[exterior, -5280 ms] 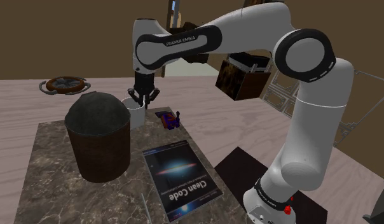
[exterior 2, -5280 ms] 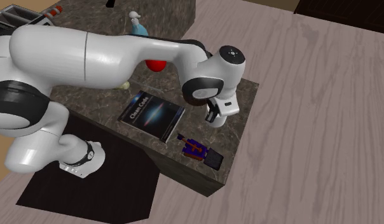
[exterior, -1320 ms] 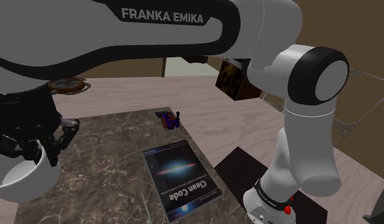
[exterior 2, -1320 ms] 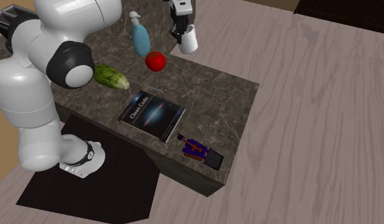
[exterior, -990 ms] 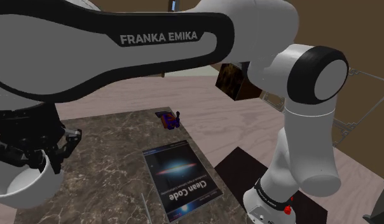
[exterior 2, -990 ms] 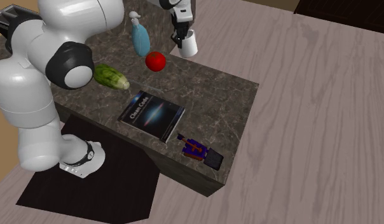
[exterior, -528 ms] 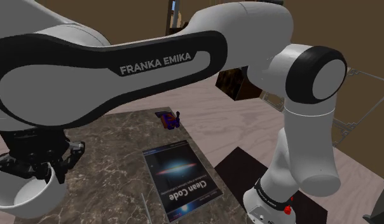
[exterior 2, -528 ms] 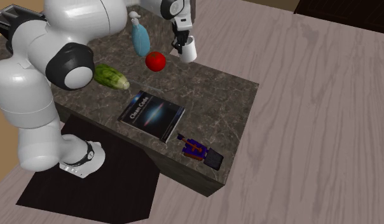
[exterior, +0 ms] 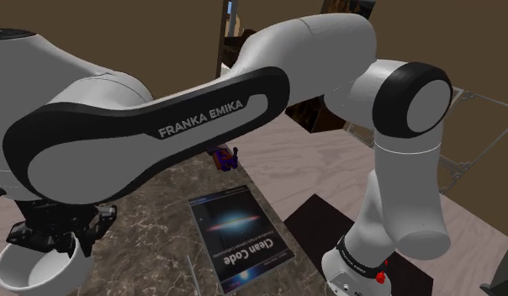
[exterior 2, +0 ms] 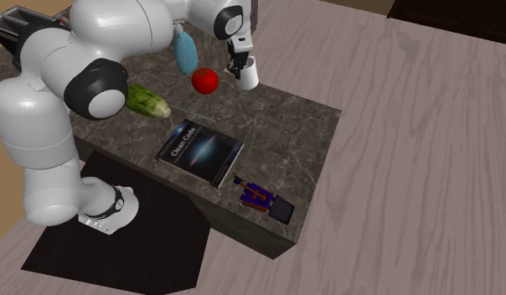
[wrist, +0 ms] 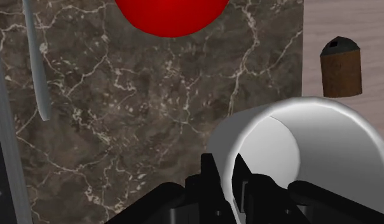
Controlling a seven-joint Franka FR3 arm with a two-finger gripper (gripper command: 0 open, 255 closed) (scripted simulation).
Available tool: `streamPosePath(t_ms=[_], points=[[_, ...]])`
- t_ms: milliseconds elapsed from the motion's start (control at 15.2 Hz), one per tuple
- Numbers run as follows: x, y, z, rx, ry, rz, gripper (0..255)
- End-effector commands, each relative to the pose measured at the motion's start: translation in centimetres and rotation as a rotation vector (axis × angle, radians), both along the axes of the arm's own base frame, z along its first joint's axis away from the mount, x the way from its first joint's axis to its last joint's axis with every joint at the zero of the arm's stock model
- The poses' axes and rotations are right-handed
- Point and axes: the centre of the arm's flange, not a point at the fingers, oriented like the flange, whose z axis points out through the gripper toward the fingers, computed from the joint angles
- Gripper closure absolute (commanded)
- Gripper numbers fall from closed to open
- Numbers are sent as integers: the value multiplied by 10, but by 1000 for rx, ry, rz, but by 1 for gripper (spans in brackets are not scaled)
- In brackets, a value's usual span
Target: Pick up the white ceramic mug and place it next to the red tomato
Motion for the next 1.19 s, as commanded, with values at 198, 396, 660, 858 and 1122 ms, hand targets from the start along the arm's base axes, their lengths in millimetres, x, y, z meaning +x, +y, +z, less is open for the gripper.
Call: streamPosePath(t_ms=[198, 396, 660, 858, 1122], points=[[2, 0, -27, 1, -1, 0, 255], [2, 0, -32, 1, -1, 0, 255], [2, 0, -32, 1, -1, 0, 255], [2, 0, -32, 1, -1, 0, 0], [2, 0, -32, 1, -1, 0, 0]])
